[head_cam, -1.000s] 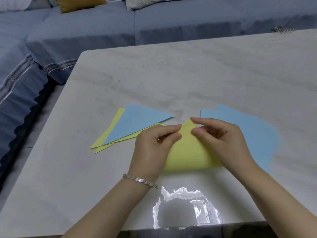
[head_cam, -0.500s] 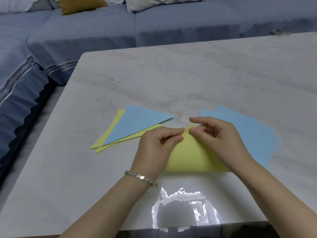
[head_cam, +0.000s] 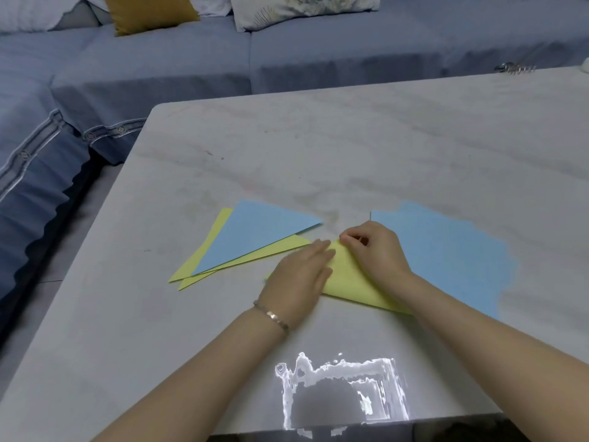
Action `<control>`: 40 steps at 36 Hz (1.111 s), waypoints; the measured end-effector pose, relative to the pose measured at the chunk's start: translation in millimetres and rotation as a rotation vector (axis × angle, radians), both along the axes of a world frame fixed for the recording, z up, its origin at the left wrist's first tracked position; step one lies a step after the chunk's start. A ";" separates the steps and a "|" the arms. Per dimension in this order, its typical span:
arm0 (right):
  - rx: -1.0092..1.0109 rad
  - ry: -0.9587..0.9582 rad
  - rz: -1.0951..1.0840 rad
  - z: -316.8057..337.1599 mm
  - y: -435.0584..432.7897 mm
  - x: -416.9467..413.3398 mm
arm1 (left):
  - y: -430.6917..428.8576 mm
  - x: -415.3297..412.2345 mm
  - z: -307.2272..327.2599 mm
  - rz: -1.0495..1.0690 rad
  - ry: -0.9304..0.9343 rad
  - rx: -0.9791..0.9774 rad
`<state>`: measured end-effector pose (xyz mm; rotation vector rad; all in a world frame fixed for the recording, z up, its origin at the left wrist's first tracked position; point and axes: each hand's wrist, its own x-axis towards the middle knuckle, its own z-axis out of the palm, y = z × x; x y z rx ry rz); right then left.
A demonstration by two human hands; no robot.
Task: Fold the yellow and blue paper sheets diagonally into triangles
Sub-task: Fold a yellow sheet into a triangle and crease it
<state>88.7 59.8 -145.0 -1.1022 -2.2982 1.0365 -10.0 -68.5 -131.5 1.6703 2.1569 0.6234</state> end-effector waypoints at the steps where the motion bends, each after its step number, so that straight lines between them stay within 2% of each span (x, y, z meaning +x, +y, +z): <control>1: 0.007 -0.010 0.000 -2.5 -0.1 0.6 | -3.8 2.7 -3.6 -0.071 0.015 -0.039; 5: 0.071 -0.043 0.023 -11.1 -3.2 2.7 | -17.4 12.1 -17.8 -0.278 0.146 -0.167; 10: 0.108 -0.039 0.010 -16.4 -4.9 3.0 | -29.6 16.0 -28.2 -0.317 0.181 -0.120; 14: 0.117 -0.034 0.019 -17.1 -5.1 3.3 | -39.4 10.4 -23.5 -0.353 0.286 -0.212; 16: 0.120 -0.040 0.020 -17.4 -5.1 3.3 | -47.3 5.7 -23.1 -0.329 0.367 -0.229; 24: 0.125 -0.051 0.022 -18.6 -4.4 4.1 | -86.2 -24.2 -28.6 -0.142 0.434 -0.214; 30: 0.144 -0.050 0.020 -19.6 -4.6 4.0 | -107.7 -34.8 -27.3 0.064 0.425 -0.139; 32: 0.150 -0.047 0.015 -20.0 -4.6 3.9 | -102.8 -26.8 -23.1 0.190 0.415 -0.100; 35: 0.160 -0.045 0.011 -20.3 -4.7 3.3 | -86.3 -15.9 -16.4 0.370 0.318 -0.002; 37: 0.162 -0.042 0.008 -20.4 -5.0 3.0 | -71.3 -9.2 -10.9 0.344 0.247 0.077; 40: 0.170 -0.041 0.006 -21.5 -4.5 2.3 | -47.8 3.6 -7.8 0.140 0.230 0.075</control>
